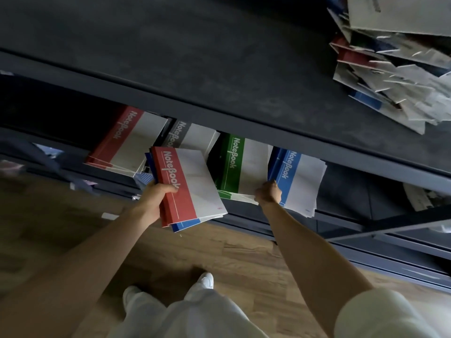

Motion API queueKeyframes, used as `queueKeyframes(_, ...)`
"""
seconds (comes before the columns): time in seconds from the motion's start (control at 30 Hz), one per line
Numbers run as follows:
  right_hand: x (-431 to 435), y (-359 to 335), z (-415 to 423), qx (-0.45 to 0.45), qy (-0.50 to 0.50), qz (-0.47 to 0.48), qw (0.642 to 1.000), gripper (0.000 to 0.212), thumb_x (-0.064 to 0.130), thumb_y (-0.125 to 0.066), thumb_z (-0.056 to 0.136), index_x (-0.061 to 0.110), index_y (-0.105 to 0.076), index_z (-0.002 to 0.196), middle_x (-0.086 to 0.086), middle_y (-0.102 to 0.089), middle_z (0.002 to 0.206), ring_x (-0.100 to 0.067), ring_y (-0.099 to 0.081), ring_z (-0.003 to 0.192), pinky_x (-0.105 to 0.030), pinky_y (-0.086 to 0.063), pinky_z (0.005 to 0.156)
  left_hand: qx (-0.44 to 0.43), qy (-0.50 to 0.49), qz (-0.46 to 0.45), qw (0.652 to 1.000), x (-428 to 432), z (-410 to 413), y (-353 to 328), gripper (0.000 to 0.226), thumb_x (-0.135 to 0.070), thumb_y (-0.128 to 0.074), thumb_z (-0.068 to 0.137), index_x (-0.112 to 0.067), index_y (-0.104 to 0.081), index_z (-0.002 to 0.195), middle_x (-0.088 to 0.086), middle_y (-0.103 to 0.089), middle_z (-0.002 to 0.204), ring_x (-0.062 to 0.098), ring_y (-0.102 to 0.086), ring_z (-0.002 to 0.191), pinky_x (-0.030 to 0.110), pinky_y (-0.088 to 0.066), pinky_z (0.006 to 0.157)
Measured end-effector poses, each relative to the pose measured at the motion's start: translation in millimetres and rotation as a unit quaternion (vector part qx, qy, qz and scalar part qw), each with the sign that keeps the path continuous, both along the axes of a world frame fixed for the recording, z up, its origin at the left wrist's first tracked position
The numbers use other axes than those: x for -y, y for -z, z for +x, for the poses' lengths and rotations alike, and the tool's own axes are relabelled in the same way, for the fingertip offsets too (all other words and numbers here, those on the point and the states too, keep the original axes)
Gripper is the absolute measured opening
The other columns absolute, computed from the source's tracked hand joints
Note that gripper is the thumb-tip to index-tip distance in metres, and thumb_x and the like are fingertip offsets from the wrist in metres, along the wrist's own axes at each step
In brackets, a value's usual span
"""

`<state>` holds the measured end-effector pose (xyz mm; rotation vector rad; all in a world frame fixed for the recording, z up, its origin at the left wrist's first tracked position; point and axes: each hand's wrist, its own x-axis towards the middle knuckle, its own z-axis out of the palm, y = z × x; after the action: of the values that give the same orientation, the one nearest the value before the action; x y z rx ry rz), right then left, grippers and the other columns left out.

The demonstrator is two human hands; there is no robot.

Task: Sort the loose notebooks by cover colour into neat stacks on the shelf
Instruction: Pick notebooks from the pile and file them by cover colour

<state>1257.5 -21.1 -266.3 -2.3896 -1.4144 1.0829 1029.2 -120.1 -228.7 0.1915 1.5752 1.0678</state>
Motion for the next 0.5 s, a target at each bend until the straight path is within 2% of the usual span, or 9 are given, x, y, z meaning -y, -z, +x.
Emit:
queueKeyframes(0.13, 8, -4, -1, 0.058, -0.08, -0.012, 0.995, 0.033, 0.006, -0.045, 0.092, 0.007, -0.05, 0.125, -0.017, -0.052, 0.125, -0.037, -0.056, 0.11, -0.036, -0.047, 0.087, 0.0, 0.017, 0.013, 1.0, 4, 0, -2, 0.034, 0.004, -0.053, 0.089, -0.018, -0.046, 0.114, 0.003, -0.058, 0.094, 0.029, -0.053, 0.1, 0.042, -0.039, 0.082)
queueKeyframes(0.2, 11, -6, -5, 0.09, -0.082, -0.018, 0.992, 0.034, 0.009, -0.045, 0.093, 0.006, -0.047, 0.127, -0.014, -0.048, 0.126, -0.036, -0.056, 0.107, -0.036, -0.044, 0.084, 0.006, 0.022, 0.02, 1.0, 5, 0, -4, 0.035, 0.005, -0.054, 0.088, -0.018, -0.047, 0.113, 0.004, -0.059, 0.095, 0.028, -0.054, 0.099, 0.041, -0.04, 0.078)
queueKeyframes(0.23, 13, -10, -10, 0.093, -0.069, -0.016, 0.993, 0.035, 0.012, -0.043, 0.095, 0.004, -0.045, 0.129, -0.013, -0.049, 0.12, -0.034, -0.057, 0.102, -0.035, -0.043, 0.08, 0.012, 0.026, 0.024, 0.999, 5, -1, -5, 0.036, 0.005, -0.055, 0.088, -0.018, -0.048, 0.113, 0.004, -0.06, 0.096, 0.028, -0.054, 0.099, 0.041, -0.041, 0.077)
queueKeyframes(0.3, 12, -15, -23, 0.058, -0.092, 0.0, 0.994, 0.032, 0.023, -0.038, 0.099, 0.003, -0.052, 0.118, -0.01, -0.053, 0.1, -0.025, -0.055, 0.08, -0.03, -0.04, 0.07, 0.018, 0.031, 0.031, 0.999, 4, -3, -7, 0.038, 0.006, -0.056, 0.086, -0.017, -0.049, 0.116, 0.004, -0.06, 0.097, 0.028, -0.055, 0.098, 0.043, -0.041, 0.079)
queueKeyframes(0.33, 12, -20, -32, 0.025, -0.128, -0.006, 0.991, 0.033, 0.029, -0.037, 0.099, 0.004, -0.057, 0.102, -0.007, -0.053, 0.09, -0.02, -0.051, 0.071, -0.026, -0.04, 0.064, 0.018, 0.031, 0.035, 0.999, 3, -4, -8, 0.039, 0.006, -0.057, 0.086, -0.017, -0.049, 0.117, 0.004, -0.06, 0.096, 0.028, -0.055, 0.098, 0.044, -0.04, 0.081)
queueKeyframes(0.37, 13, -26, -42, -0.012, -0.158, -0.034, 0.987, 0.034, 0.035, -0.038, 0.099, 0.007, -0.055, 0.087, -0.005, -0.052, 0.081, -0.017, -0.048, 0.063, -0.022, -0.039, 0.057, 0.017, 0.03, 0.038, 0.999, 2, -6, -10, 0.04, 0.007, -0.057, 0.085, -0.016, -0.049, 0.117, 0.003, -0.06, 0.095, 0.027, -0.055, 0.097, 0.043, -0.04, 0.082)
queueKeyframes(0.4, 15, -36, -54, -0.068, -0.163, -0.088, 0.98, 0.034, 0.039, -0.042, 0.097, 0.01, -0.05, 0.08, -0.003, -0.049, 0.074, -0.014, -0.046, 0.057, -0.021, -0.038, 0.052, 0.016, 0.026, 0.043, 0.999, 1, -8, -12, 0.04, 0.008, -0.057, 0.085, -0.016, -0.049, 0.117, 0.003, -0.06, 0.094, 0.027, -0.055, 0.097, 0.043, -0.039, 0.083)
queueKeyframes(0.47, 17, -47, -75, -0.1, -0.185, -0.153, 0.966, 0.034, 0.042, -0.056, 0.091, 0.009, -0.05, 0.085, -0.002, -0.045, 0.07, -0.013, -0.045, 0.056, -0.021, -0.039, 0.049, 0.019, 0.017, 0.052, 0.998, 1, -17, -15, 0.043, 0.009, -0.058, 0.084, -0.015, -0.05, 0.118, 0.004, -0.061, 0.096, 0.028, -0.055, 0.1, 0.043, -0.04, 0.082)
queueKeyframes(0.5, 18, -49, -86, -0.075, -0.217, -0.152, 0.961, 0.036, 0.043, -0.061, 0.087, 0.009, -0.051, 0.089, -0.001, -0.045, 0.069, -0.013, -0.046, 0.058, -0.021, -0.04, 0.05, 0.02, 0.011, 0.054, 0.998, 1, -23, -17, 0.044, 0.008, -0.058, 0.084, -0.015, -0.05, 0.121, 0.005, -0.061, 0.099, 0.028, -0.054, 0.1, 0.043, -0.04, 0.082)
